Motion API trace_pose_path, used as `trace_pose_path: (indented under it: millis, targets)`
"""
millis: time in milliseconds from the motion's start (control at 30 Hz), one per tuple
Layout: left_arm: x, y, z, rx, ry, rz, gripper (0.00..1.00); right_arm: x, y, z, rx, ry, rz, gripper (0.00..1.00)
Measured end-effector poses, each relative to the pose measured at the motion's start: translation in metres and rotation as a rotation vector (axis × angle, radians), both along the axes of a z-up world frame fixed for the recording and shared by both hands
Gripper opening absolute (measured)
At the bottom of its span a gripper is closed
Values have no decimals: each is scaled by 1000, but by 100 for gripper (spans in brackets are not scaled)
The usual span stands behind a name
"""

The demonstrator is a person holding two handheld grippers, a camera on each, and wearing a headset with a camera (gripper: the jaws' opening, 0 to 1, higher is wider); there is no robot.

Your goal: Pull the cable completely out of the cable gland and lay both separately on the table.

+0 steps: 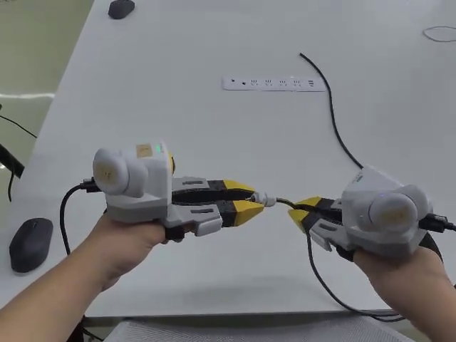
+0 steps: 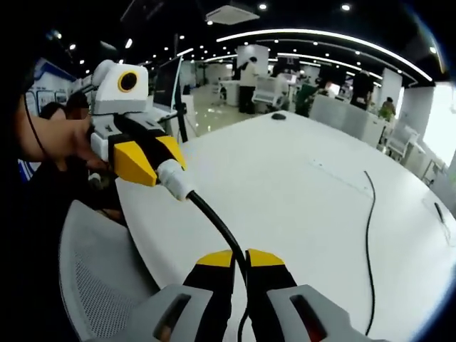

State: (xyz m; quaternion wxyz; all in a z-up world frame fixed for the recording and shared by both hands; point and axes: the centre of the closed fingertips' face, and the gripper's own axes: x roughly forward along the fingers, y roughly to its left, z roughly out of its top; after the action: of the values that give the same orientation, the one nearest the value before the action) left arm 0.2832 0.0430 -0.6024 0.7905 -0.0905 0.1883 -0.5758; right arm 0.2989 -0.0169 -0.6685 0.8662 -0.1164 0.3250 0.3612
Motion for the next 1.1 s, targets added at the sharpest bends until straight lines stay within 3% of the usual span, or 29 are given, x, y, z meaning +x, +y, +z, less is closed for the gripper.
trace_pose_path:
  millis: [233,733,933,1100]
  targets:
    - [-2,0,-2,4,5,1,15,0,-20,-22,51,110,-125,0]
    - [-1,-1,1,-11,5,2,15,-11,-46,-57,125,314,-317,0]
    - [-1,0,1,-13,7,4,15,-12,-45,-61,138,341,-332,1]
    - [0,1,1,-16,10,9,15,-14,-42,-59,116,307,-297,1]
